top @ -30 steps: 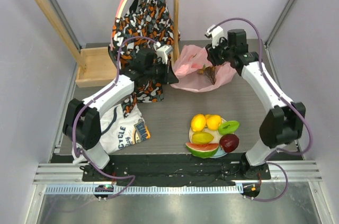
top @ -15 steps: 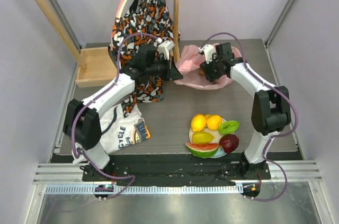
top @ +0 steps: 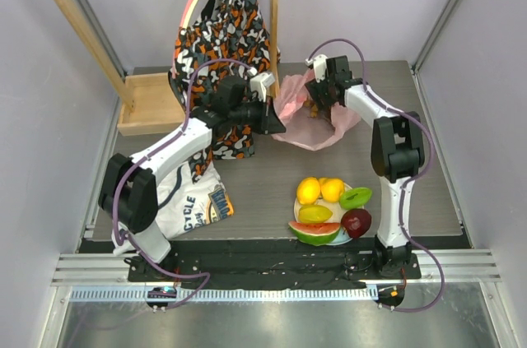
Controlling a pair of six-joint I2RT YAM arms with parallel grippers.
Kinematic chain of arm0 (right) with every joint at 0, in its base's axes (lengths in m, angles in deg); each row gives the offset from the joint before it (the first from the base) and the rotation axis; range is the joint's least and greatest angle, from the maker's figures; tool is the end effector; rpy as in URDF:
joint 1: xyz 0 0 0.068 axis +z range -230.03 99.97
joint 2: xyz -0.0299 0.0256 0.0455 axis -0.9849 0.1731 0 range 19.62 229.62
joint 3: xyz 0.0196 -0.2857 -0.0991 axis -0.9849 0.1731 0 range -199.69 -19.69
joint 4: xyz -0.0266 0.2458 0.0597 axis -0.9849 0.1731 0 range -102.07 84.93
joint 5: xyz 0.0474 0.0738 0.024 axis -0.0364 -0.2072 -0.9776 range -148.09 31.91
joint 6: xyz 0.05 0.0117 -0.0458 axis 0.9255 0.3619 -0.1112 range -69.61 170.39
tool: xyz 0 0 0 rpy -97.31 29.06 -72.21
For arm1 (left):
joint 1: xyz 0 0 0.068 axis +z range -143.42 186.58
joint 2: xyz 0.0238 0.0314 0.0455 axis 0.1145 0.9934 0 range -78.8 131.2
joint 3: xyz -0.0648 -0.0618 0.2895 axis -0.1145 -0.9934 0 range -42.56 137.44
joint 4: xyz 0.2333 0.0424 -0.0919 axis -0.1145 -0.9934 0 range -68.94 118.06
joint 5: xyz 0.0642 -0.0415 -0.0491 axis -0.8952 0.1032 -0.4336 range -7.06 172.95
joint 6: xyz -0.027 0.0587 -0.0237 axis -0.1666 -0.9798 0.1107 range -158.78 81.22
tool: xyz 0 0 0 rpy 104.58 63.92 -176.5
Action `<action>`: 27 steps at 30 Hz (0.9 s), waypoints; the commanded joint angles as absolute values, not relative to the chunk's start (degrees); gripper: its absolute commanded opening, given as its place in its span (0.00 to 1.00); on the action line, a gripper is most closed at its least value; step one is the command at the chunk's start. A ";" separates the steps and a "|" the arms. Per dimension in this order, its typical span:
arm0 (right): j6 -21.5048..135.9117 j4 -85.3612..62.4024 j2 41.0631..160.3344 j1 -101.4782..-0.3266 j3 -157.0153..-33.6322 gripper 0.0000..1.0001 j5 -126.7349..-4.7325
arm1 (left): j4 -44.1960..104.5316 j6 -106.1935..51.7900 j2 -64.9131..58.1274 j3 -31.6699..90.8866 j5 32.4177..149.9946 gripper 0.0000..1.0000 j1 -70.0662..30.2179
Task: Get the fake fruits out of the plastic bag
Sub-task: Take out the fake fruit from the plastic bag, then move the plastic bag to the center of the board.
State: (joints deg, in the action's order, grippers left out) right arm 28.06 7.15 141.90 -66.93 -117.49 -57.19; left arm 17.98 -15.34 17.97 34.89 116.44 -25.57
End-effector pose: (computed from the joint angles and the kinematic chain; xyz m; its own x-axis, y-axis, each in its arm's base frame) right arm 0.4991 0.1152 0.2296 -0.5407 -0.5159 -0.6645 -0.4550 0.8437 -0.2847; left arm 0.3254 -0.2406 0.3255 -0.7199 0.0605 -0.6915 0.6151 0.5170 -0.5952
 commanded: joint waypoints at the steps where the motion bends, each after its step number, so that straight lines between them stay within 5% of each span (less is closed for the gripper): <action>1: 27.89 4.63 147.22 -67.02 -122.78 0.65 -60.11 | 18.84 -17.34 16.30 35.22 117.93 0.00 -26.12; 9: 26.48 8.93 143.12 -67.46 -125.95 0.07 -67.65 | 19.62 -16.64 17.44 35.57 115.47 0.00 -26.12; 27: 33.78 25.78 107.61 -67.37 -113.47 0.01 -87.27 | 19.54 -13.99 34.75 59.91 105.37 0.01 -25.15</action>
